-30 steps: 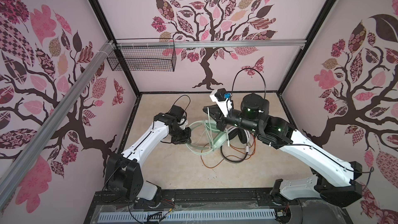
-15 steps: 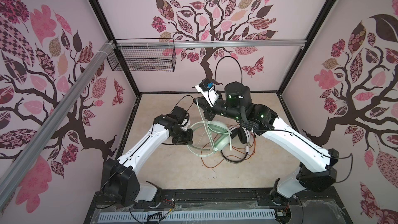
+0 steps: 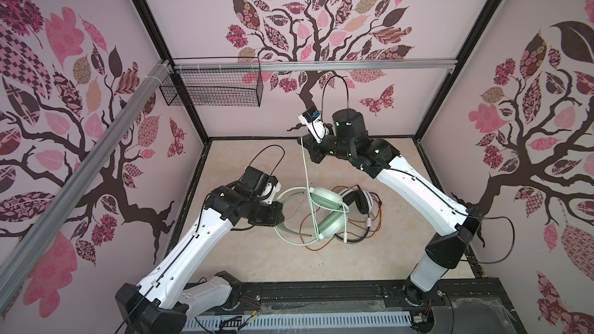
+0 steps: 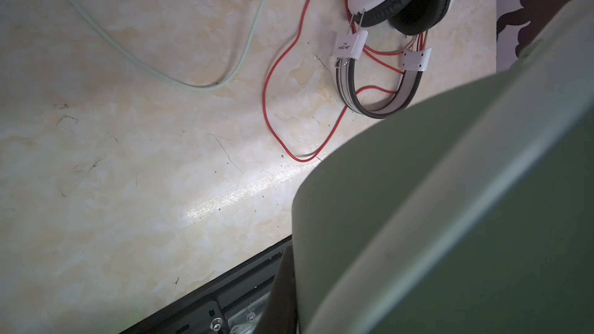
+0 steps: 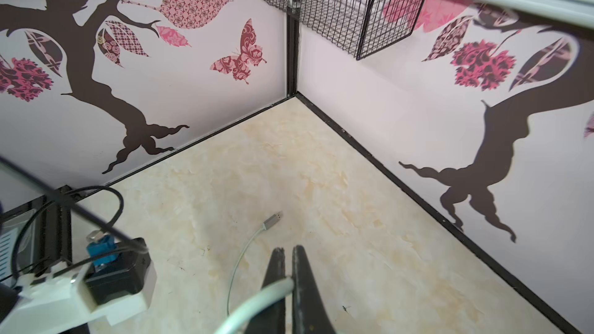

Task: Wrap the headphones

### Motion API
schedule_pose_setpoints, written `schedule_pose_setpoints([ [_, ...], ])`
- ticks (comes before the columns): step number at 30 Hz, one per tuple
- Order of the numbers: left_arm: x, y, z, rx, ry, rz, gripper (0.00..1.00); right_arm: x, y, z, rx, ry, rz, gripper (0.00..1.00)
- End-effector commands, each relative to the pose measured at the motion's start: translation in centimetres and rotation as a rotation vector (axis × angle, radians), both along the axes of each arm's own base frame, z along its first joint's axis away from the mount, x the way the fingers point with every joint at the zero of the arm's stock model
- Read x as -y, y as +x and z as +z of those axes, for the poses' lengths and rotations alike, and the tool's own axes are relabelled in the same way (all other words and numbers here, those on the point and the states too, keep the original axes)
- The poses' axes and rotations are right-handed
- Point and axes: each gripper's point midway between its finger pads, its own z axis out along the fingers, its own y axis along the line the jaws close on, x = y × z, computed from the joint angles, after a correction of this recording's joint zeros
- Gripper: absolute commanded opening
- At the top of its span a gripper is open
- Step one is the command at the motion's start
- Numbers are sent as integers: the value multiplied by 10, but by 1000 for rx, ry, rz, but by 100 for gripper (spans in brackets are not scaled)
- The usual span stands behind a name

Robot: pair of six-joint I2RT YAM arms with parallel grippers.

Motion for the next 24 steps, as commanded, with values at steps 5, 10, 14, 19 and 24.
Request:
schedule_pose_setpoints([
  [5, 16, -18, 20, -15, -118, -88, 0, -18, 25, -29, -116, 52, 80, 4],
  [10, 17, -16, 23, -12, -118, -87, 0, -21, 28, -46, -151, 53, 86, 5],
  [14, 15, -16, 29, 0, -114, -84, 0, -21, 29, -71, -189, 39, 84, 6],
  [19, 15, -14, 45, 28, -122, -81, 0, -21, 21, -104, -255, 60, 109, 6],
  [24, 18, -11, 59, 47, -137, -87, 0, -19, 7, -129, -315, 72, 138, 7],
])
